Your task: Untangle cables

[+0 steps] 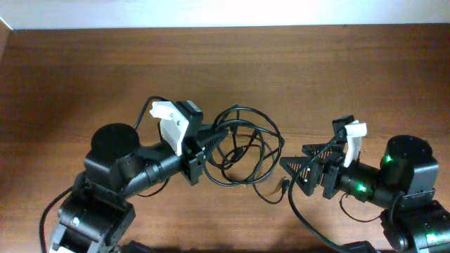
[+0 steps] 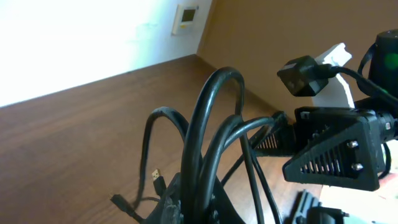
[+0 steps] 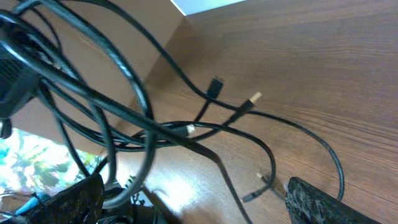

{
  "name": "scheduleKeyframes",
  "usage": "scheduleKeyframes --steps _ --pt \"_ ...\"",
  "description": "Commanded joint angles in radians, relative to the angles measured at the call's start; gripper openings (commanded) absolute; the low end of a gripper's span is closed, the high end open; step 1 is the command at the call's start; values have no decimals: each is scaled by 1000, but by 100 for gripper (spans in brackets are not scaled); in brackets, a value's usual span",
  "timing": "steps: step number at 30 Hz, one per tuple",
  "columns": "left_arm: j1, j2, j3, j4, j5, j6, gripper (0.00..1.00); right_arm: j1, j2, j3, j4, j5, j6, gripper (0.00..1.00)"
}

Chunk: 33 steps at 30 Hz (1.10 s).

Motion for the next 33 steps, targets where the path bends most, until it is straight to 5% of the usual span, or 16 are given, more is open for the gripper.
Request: scheduleKeyframes --steps 1,10,16,22,33 --pt "4 26 24 18 79 -26 0 -2 -3 7 7 -29 8 91" --pt "2 39 24 178 401 -108 0 -2 206 7 1 186 8 90" --pt "2 37 24 180 428 -133 0 -2 376 7 -19 431 32 90" --pt "7 20 24 206 408 -132 0 -65 381 7 -85 552 46 86" --pt "140 5 24 82 79 -129 0 -185 117 7 -157 366 -19 80"
